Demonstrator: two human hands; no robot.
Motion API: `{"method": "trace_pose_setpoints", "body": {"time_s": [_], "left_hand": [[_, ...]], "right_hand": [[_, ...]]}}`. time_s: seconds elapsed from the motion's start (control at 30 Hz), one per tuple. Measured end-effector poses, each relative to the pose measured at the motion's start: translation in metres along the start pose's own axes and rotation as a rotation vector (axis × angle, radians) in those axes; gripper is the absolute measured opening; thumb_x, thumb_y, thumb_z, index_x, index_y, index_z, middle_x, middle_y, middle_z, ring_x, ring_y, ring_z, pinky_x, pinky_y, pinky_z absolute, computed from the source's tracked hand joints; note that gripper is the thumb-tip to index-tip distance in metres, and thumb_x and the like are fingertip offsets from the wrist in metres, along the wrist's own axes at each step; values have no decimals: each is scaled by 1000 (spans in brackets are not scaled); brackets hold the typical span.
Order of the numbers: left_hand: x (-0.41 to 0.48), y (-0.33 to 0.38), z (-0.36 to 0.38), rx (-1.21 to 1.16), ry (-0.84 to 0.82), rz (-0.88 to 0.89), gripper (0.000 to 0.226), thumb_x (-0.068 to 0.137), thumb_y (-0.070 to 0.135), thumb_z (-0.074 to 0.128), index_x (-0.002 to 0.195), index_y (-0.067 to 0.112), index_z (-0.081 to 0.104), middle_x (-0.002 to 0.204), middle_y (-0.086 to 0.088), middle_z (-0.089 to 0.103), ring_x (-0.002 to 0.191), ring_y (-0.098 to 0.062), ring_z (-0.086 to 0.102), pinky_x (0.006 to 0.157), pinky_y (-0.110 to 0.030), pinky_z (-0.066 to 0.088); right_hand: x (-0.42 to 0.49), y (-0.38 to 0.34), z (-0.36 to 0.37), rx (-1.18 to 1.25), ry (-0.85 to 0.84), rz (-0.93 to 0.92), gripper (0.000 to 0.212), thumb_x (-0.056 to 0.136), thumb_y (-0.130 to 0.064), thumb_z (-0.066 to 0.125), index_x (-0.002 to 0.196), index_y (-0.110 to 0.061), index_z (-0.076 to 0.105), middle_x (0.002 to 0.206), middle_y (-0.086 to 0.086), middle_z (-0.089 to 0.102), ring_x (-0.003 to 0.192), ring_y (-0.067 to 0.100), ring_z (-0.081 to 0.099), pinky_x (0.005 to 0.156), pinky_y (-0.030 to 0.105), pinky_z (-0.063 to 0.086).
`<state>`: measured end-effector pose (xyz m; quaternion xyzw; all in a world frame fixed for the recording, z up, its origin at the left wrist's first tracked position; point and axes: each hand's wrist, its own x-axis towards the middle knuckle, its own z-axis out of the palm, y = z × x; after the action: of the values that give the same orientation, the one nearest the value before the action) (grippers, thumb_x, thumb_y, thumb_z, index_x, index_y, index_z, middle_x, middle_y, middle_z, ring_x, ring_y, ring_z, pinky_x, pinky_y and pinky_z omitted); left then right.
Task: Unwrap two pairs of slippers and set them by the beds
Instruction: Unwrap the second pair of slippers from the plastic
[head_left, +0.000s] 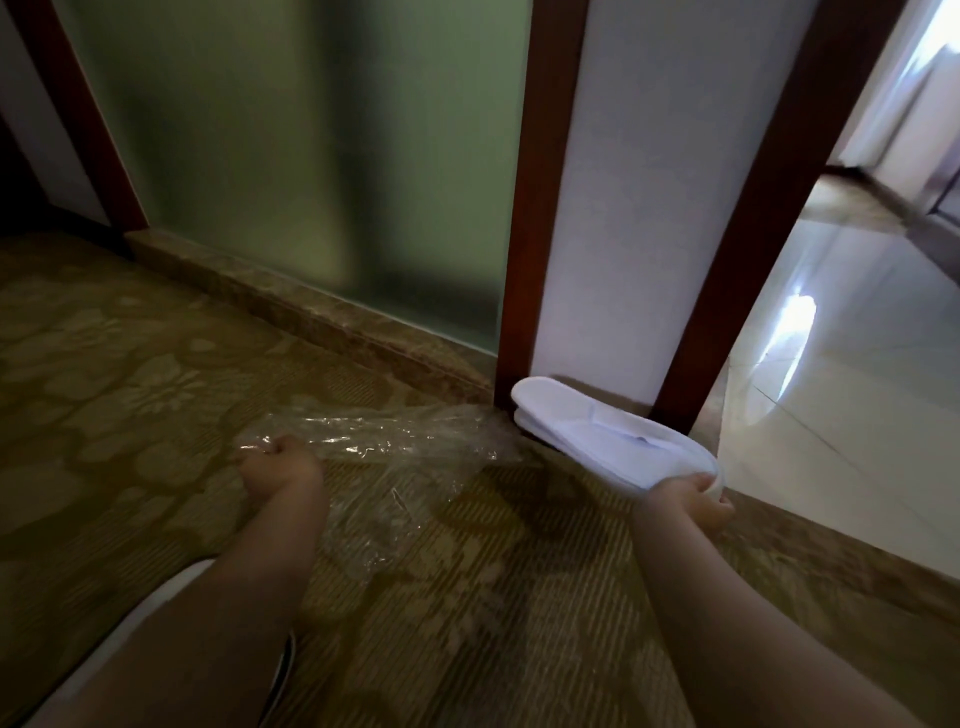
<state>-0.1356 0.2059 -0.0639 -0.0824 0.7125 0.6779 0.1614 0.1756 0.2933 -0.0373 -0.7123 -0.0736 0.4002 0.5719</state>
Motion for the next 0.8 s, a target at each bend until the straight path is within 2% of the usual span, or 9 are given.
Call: {"method": "trace_pose_setpoints", "body": {"time_s": [0.03, 0.1, 0.17, 0.27, 0.33, 0.4, 0.47, 0.6, 0.8], "left_hand": [[-3, -1, 2, -2, -39, 2, 32, 86, 19, 48, 107, 2, 64, 111, -18, 69, 99, -33, 67, 91, -47, 53], [-11, -4, 7, -7, -147, -27, 23, 89, 19, 46, 91, 5, 64, 100, -14, 69, 80, -29, 66, 87, -49, 55], [-20, -7, 12, -26, -254, -93, 24, 93, 19, 43, 85, 5, 60, 89, -13, 67, 64, -22, 60, 75, -43, 58], [-35, -11, 18, -24, -367, -188, 20, 95, 27, 45, 100, 11, 56, 79, -7, 59, 65, -18, 58, 52, -30, 55], [-45, -13, 21, 11, -379, -208, 24, 93, 34, 50, 105, 13, 53, 84, -7, 58, 66, -18, 55, 55, -29, 53], [-54, -16, 24, 38, -394, -207, 22, 94, 27, 49, 108, 11, 53, 84, -9, 56, 62, -16, 50, 50, -27, 49], [-64, -19, 27, 37, -456, -200, 11, 95, 13, 46, 95, 8, 56, 71, -6, 52, 57, -14, 47, 43, -23, 47], [-78, -27, 26, 49, -583, -146, 14, 92, 7, 50, 82, 12, 59, 71, -3, 55, 62, -12, 52, 45, -21, 50], [-89, -29, 31, -97, -674, -80, 18, 91, 8, 53, 79, 21, 58, 81, -2, 64, 74, -12, 59, 65, -30, 52]], "right_hand": [[1, 1, 0, 7, -7, 21, 48, 99, -33, 38, 142, -11, 35, 141, 14, 47, 127, 29, 49, 99, 37, 43], [4, 1, 1, 8, -27, 50, 49, 99, -31, 38, 143, -10, 33, 143, 14, 45, 129, 29, 47, 102, 36, 41], [5, 2, 3, 13, -62, 73, 50, 99, -30, 39, 144, -9, 32, 145, 14, 43, 130, 30, 45, 103, 36, 40], [5, 5, 4, 38, -111, 99, 50, 97, -28, 41, 144, -9, 34, 144, 15, 44, 129, 30, 47, 102, 37, 41], [6, 7, 4, 62, -131, 111, 49, 96, -24, 43, 143, -9, 35, 143, 15, 45, 128, 30, 48, 102, 36, 41], [7, 9, 4, 69, -152, 118, 48, 96, -22, 43, 142, -9, 36, 142, 15, 46, 128, 30, 48, 102, 36, 42], [7, 12, 4, 65, -175, 127, 48, 96, -23, 43, 141, -10, 38, 141, 15, 48, 126, 31, 49, 103, 39, 43], [7, 15, 4, 72, -189, 135, 47, 94, -23, 45, 139, -10, 43, 136, 16, 52, 122, 33, 53, 103, 43, 45], [5, 13, 4, 89, -222, 134, 46, 93, -22, 44, 138, -11, 43, 135, 15, 54, 120, 32, 54, 102, 44, 46]]}}
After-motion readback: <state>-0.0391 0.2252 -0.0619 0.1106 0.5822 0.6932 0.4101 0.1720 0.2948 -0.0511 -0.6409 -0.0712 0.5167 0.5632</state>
